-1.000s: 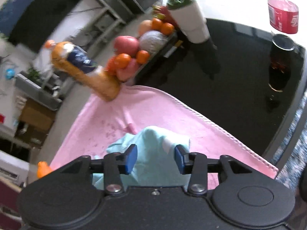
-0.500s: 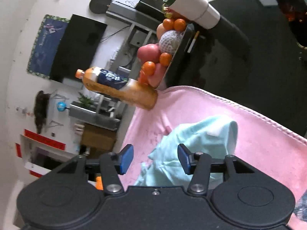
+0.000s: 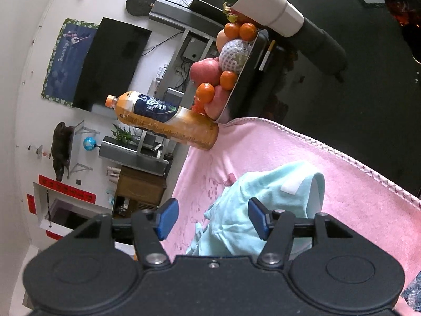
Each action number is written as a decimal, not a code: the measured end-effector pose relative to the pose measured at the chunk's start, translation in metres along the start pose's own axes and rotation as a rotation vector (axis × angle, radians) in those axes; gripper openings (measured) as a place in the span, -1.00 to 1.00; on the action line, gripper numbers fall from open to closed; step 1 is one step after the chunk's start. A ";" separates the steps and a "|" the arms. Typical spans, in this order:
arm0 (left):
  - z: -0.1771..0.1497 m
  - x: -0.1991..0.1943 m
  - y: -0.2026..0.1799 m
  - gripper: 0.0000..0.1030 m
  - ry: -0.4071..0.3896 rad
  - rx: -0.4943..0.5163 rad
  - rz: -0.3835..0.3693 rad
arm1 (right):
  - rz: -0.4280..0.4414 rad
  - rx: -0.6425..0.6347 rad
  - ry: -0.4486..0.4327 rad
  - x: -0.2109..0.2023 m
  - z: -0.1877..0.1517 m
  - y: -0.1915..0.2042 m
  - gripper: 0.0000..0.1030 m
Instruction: Fold clothes
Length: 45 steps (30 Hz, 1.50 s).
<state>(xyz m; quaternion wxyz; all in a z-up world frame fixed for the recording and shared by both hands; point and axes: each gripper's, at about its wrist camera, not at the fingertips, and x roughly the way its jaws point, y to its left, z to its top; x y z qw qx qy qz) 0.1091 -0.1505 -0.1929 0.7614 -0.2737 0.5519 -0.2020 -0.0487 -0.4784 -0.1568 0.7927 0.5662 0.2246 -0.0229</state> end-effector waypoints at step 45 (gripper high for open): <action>0.018 -0.352 -0.145 -0.96 -0.763 0.442 0.050 | 0.151 -0.158 0.203 -0.004 -0.099 0.134 0.12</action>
